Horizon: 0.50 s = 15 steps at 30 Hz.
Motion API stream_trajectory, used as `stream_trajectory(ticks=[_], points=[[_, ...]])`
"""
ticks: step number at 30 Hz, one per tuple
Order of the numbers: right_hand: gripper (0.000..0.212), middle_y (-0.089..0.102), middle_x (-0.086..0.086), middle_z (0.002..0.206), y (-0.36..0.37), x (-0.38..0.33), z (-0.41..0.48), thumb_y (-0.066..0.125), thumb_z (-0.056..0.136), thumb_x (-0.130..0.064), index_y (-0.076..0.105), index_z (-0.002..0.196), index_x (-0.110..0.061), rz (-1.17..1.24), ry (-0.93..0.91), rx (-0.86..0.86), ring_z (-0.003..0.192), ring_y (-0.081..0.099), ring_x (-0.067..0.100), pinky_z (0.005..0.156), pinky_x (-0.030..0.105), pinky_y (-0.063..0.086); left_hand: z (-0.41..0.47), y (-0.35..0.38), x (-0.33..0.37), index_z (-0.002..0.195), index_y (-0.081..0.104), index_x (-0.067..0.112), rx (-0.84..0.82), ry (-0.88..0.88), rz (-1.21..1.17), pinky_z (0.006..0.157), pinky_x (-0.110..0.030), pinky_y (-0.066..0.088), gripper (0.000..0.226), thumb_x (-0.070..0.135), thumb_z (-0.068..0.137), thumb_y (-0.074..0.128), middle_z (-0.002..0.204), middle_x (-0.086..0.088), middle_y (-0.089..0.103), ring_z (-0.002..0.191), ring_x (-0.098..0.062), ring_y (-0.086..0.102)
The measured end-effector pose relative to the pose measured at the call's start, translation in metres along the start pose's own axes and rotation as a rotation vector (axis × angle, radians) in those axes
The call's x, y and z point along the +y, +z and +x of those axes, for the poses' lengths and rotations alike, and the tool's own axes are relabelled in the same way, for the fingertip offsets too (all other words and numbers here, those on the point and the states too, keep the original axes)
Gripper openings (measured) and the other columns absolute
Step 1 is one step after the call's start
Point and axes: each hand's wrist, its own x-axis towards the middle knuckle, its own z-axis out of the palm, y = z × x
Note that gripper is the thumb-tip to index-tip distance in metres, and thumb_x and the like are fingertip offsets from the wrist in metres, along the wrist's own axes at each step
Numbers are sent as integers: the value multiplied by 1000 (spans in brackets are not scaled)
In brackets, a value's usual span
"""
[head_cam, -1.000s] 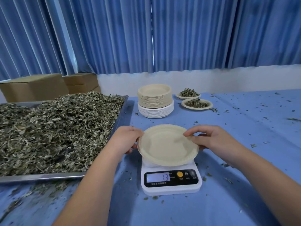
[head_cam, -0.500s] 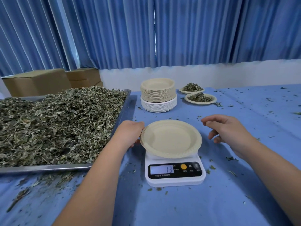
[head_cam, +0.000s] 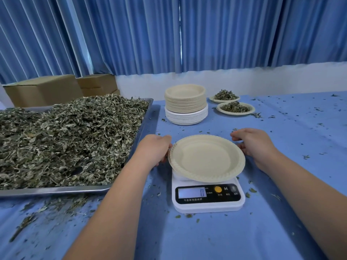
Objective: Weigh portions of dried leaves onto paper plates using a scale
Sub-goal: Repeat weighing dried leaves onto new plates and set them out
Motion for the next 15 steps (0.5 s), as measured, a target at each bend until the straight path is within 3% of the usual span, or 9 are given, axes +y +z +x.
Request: stream_trajectory(ticks=[3, 7, 10, 15], points=[[16, 58, 7, 71, -11, -6, -2, 61, 91, -22, 67, 97, -8, 9, 77, -147, 50, 51, 20, 48, 32, 40, -3, -2, 2, 100, 65, 3, -16, 45, 4, 49, -23, 36, 38, 38, 89, 56, 72, -6, 62, 55, -21, 49], [16, 54, 4, 66, -21, -13, -8, 59, 91, -22, 64, 100, -11, 23, 100, -393, 46, 45, 18, 40, 24, 31, -8, -2, 4, 94, 66, 17, -19, 97, 2, 38, -14, 34, 12, 24, 84, 63, 71, 1, 62, 44, -10, 49], [16, 56, 6, 72, -17, -14, -12, 59, 91, -12, 64, 106, -11, -10, 36, -435, 47, 47, 15, 37, 23, 32, -10, 0, 3, 92, 65, 18, 5, 112, -29, 36, -12, 32, 8, 17, 84, 64, 71, -1, 62, 48, -12, 50], [19, 63, 6, 73, -12, -12, -11, 61, 92, -11, 63, 111, -12, -25, 3, -422, 54, 49, 15, 44, 27, 37, -7, 0, 1, 96, 64, 19, 58, 130, -53, 35, -14, 31, 10, 22, 86, 65, 80, -2, 63, 47, -12, 49]])
